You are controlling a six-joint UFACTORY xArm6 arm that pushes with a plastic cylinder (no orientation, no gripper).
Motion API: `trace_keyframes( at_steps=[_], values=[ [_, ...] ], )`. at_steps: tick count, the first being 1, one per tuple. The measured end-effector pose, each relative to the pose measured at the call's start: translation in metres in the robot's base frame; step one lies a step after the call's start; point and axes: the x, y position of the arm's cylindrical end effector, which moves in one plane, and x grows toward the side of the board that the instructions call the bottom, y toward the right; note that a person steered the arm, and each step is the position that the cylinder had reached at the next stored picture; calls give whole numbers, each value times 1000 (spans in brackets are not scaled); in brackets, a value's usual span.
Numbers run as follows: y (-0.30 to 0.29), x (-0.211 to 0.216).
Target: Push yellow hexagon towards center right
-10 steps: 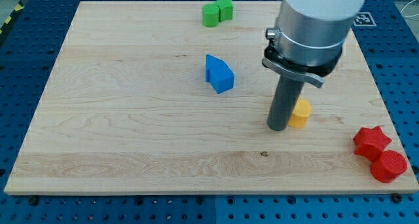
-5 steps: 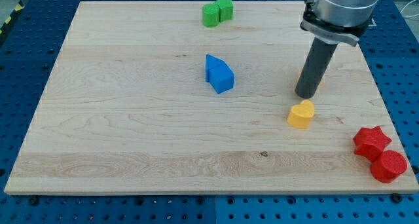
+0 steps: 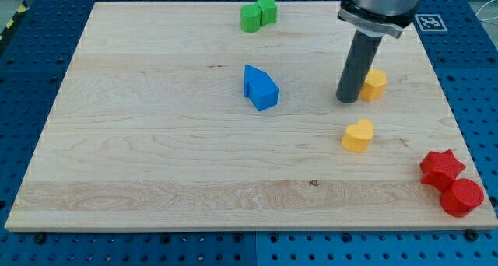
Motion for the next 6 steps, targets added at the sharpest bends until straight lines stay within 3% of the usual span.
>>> trace_keyframes(
  at_steps=[2, 5, 6],
  values=[
    [-9, -8],
    [51, -7],
    [34, -7]
  ],
)
